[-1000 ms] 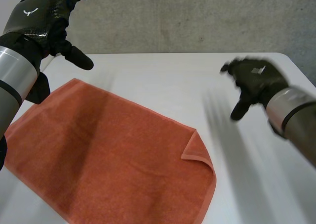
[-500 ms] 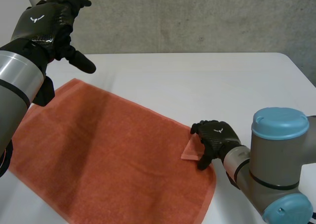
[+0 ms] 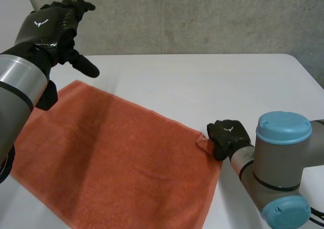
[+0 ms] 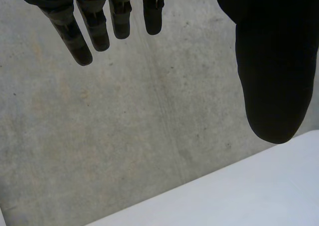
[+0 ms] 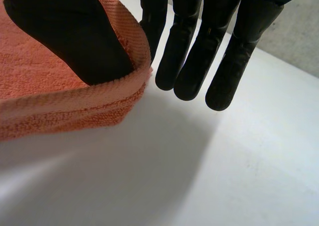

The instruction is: Fold the laundry

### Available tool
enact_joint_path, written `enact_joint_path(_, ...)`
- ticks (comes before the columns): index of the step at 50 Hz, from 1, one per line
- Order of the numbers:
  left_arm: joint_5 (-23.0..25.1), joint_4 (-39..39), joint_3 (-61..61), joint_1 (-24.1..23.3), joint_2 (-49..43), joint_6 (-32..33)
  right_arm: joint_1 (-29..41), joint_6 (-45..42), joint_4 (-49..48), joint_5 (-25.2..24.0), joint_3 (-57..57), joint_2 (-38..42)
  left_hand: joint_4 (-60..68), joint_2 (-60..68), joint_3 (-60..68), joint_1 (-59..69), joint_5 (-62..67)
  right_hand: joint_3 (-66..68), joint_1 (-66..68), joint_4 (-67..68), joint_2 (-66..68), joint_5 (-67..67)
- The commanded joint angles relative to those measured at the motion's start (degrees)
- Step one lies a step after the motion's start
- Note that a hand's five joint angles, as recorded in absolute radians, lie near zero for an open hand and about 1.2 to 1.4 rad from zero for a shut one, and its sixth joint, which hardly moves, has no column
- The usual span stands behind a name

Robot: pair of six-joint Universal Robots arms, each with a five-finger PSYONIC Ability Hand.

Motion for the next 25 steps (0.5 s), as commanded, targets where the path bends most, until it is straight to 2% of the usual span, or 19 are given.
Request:
enact_joint_path(1,0.1,1.0,1.3,0.0,-6.8,0.4,-0.2,-0.3,0.2,-0.6,-0.4,-6.5,-1.7,-0.9,-1.8,-1.1,-2.7,12.6,23.9,12.0,12.7,14.5)
enact_joint_path(2,0.1,1.3,1.5,0.1,-8.1,0.6,-0.2,-0.3,0.1,-2.3,-0.2,-11.3,-1.7,-0.9,-1.8,-1.1,-2.7,12.6,23.9,12.0,12.7,14.5)
enact_joint_path(6,0.1,2.2,3.8,1.0,-13.7,4.8,-0.2,0.1,0.1,-7.2,-0.9,-19.9,-1.7,-0.9,-1.8,-1.1,-2.7,12.6,23.9,12.0,12.7,14.5)
enact_joint_path(10,0.1,2.5,5.8,2.0,-19.2,11.5,-0.3,0.3,0.0,-11.4,-2.1,-25.6,-1.7,-0.9,-1.8,-1.1,-2.7,12.6,23.9,12.0,12.7,14.5)
enact_joint_path(13,0.8,3.0,7.1,4.6,-22.5,15.8,-0.3,0.4,0.2,-15.6,-3.7,-29.6,-1.7,-0.9,-1.8,-1.1,-2.7,12.6,23.9,12.0,12.7,14.5)
enact_joint_path(15,1.6,3.5,7.8,5.5,-23.7,17.0,-0.2,0.4,0.3,-17.7,-4.3,-31.2,-1.7,-0.9,-1.8,-1.1,-2.7,12.6,23.9,12.0,12.7,14.5)
enact_joint_path(16,2.2,3.9,8.2,5.9,-24.4,17.3,-0.1,0.5,0.4,-20.9,-5.3,-33.9,-1.7,-0.9,-1.8,-1.1,-2.7,12.6,23.9,12.0,12.7,14.5)
enact_joint_path(18,3.7,4.7,9.0,6.5,-25.5,17.3,-0.1,0.5,0.5,-22.0,-5.6,-34.8,-1.7,-0.9,-1.8,-1.1,-2.7,12.6,23.9,12.0,12.7,14.5)
enact_joint_path(20,6.9,6.5,10.5,6.9,-27.1,17.3,0.1,0.6,0.8,-25.8,-6.4,-37.7,-1.7,-0.9,-1.8,-1.1,-2.7,12.6,23.9,12.0,12.7,14.5)
enact_joint_path(25,10.9,10.4,13.0,8.1,-30.4,17.4,-0.1,1.4,2.5,-29.2,-6.4,-41.7,-1.7,-0.8,-1.7,-1.0,-2.6,12.6,23.9,12.0,12.7,14.5)
